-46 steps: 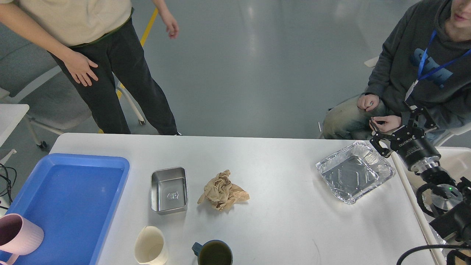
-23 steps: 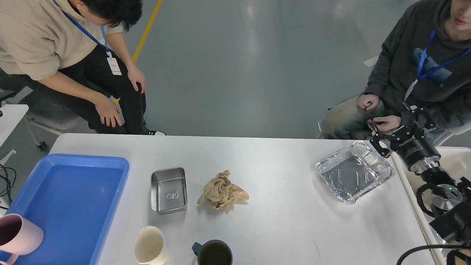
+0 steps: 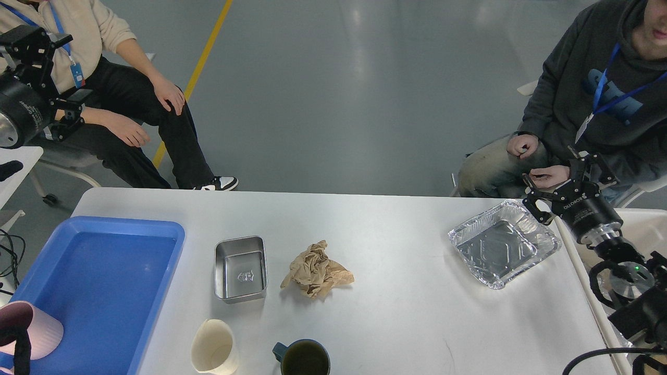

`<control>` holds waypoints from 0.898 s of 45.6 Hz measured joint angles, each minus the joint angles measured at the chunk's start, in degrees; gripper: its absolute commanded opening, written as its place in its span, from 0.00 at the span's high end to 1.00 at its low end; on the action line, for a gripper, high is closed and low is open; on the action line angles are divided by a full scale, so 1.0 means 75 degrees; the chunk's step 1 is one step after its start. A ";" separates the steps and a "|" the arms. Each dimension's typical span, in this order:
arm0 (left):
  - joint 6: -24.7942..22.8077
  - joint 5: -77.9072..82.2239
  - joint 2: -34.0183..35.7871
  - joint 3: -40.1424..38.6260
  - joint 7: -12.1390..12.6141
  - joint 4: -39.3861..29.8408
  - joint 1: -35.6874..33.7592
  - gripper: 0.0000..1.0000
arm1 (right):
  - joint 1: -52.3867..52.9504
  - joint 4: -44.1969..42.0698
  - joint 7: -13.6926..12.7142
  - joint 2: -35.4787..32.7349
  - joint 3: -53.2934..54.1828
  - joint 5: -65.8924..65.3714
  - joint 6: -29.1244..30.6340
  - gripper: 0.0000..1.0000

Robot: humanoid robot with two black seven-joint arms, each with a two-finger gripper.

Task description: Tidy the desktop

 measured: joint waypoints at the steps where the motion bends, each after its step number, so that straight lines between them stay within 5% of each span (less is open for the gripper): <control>1: -0.0001 0.0001 -0.0001 0.0036 0.0000 -0.0026 0.0000 0.19 | 0.0000 0.0000 0.0000 -0.0001 0.0000 -0.0001 0.0000 0.00; 11: -0.0058 0.0001 0.0124 0.0113 -0.0270 -0.0236 -0.0041 0.14 | -0.0003 -0.0004 0.0000 -0.0007 0.0000 -0.0003 0.0000 0.00; 19: -0.0328 -0.0094 0.0104 -0.0074 -0.1651 -0.0238 -0.0022 0.14 | -0.0003 -0.0007 0.0000 -0.0007 -0.0001 -0.0006 -0.0008 0.00; 24: -0.0405 -0.0106 -0.0140 -0.0113 -0.2107 -0.0208 0.0050 0.14 | -0.0007 -0.0007 0.0000 0.0034 0.0000 -0.0012 -0.0011 0.00; 41: -0.0494 0.0022 -0.0386 -0.0017 -0.2234 0.0100 0.0402 0.09 | 0.0005 -0.0010 0.0000 0.0054 -0.0012 -0.0025 -0.0034 0.00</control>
